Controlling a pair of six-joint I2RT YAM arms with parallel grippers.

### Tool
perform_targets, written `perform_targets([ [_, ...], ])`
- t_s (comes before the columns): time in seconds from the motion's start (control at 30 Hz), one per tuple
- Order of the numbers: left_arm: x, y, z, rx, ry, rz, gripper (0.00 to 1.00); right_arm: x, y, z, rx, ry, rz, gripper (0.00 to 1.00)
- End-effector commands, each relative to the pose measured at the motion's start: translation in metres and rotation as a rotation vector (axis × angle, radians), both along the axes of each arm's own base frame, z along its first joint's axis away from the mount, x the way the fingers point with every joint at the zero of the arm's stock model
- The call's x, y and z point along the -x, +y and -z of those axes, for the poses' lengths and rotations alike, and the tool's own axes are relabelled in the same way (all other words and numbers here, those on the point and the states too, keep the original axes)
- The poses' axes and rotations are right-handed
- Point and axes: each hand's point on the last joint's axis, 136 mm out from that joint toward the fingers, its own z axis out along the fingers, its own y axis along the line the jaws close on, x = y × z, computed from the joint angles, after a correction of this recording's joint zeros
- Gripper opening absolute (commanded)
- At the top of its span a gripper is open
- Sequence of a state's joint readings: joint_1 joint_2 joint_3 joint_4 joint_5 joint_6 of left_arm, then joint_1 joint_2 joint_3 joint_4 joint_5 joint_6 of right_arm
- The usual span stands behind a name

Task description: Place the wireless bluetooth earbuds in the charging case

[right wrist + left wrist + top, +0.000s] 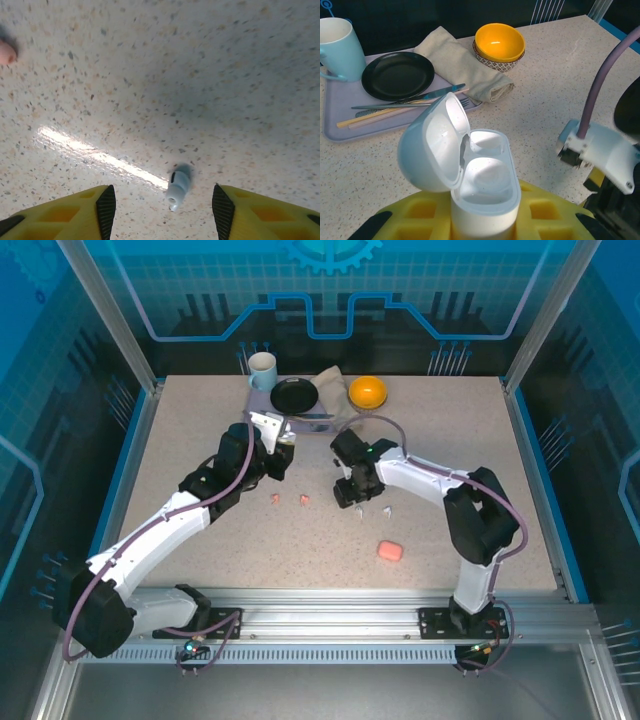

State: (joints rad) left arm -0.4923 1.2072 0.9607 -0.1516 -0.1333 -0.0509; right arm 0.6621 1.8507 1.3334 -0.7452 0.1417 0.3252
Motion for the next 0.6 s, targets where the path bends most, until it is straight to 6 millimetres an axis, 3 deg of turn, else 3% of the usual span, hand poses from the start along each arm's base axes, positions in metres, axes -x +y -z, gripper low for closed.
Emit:
perform_targets([
  [0.0,-0.006,-0.002,-0.026,0.039,-0.056,0.008,0.00,0.008,-0.008,0.014,0.081,0.048,-0.002,0.58],
  [0.57,-0.004,-0.001,-0.028,0.045,-0.059,0.010,0.00,0.004,-0.032,0.032,0.180,0.057,-0.004,0.57],
])
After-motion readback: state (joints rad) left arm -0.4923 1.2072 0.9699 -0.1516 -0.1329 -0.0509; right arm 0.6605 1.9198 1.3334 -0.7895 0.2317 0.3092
